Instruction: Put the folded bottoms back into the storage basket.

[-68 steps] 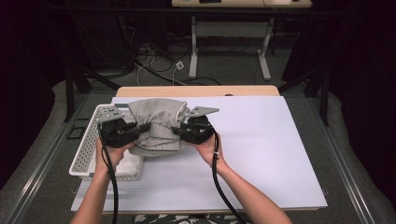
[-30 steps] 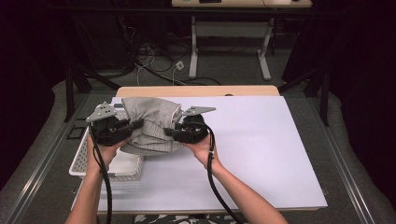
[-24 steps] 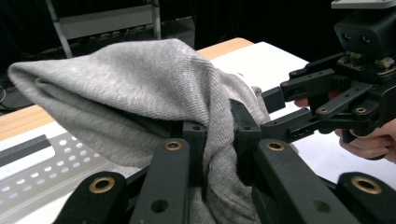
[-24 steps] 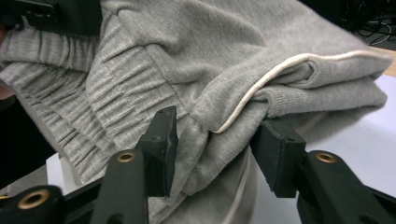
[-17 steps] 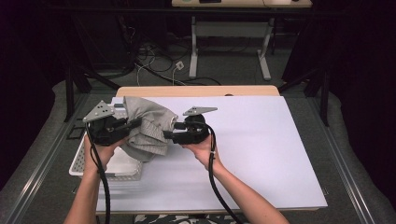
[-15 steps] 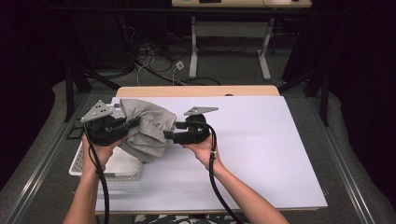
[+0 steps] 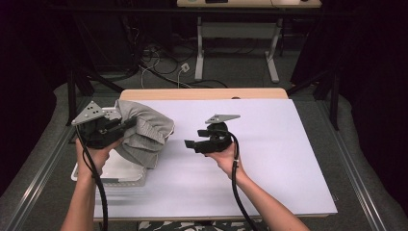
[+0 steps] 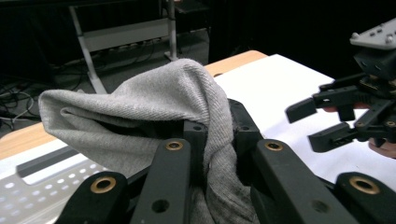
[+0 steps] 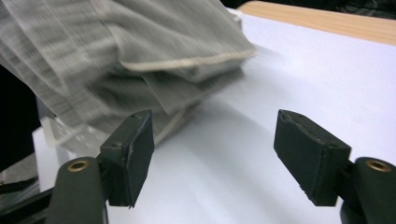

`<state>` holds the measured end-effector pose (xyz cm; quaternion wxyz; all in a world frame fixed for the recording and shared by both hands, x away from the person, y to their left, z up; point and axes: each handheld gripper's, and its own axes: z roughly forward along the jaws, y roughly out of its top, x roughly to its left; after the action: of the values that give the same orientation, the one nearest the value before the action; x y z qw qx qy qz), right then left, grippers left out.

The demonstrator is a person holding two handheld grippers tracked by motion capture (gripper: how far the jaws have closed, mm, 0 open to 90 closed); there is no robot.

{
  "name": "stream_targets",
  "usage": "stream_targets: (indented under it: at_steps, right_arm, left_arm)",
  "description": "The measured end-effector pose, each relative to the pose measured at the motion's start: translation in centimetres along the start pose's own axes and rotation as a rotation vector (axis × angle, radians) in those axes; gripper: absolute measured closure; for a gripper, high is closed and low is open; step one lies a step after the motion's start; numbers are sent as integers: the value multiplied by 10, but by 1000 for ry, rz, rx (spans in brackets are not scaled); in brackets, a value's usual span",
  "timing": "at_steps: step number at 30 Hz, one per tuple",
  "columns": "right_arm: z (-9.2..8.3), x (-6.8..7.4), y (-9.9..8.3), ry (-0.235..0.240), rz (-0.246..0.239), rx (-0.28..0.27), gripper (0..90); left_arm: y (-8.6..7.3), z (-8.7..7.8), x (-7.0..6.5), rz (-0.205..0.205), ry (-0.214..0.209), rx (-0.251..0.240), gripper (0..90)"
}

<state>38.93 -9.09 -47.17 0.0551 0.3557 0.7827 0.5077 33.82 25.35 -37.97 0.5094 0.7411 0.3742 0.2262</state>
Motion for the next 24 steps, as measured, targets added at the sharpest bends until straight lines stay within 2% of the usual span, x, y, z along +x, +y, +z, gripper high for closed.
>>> stream_targets:
  at_steps: [8,12,24]
  right_arm:
    - [-26,-19,-17,-62,-7,36,260]
    - [-39,-25,-25,-83,-9,43,244]
    - [-63,-41,-44,-120,15,54,235]
  left_arm:
    - [11,-19,13,-8,38,-42,810]
    - [14,-24,20,-13,55,-46,810]
    - [25,-41,29,-10,97,-66,810]
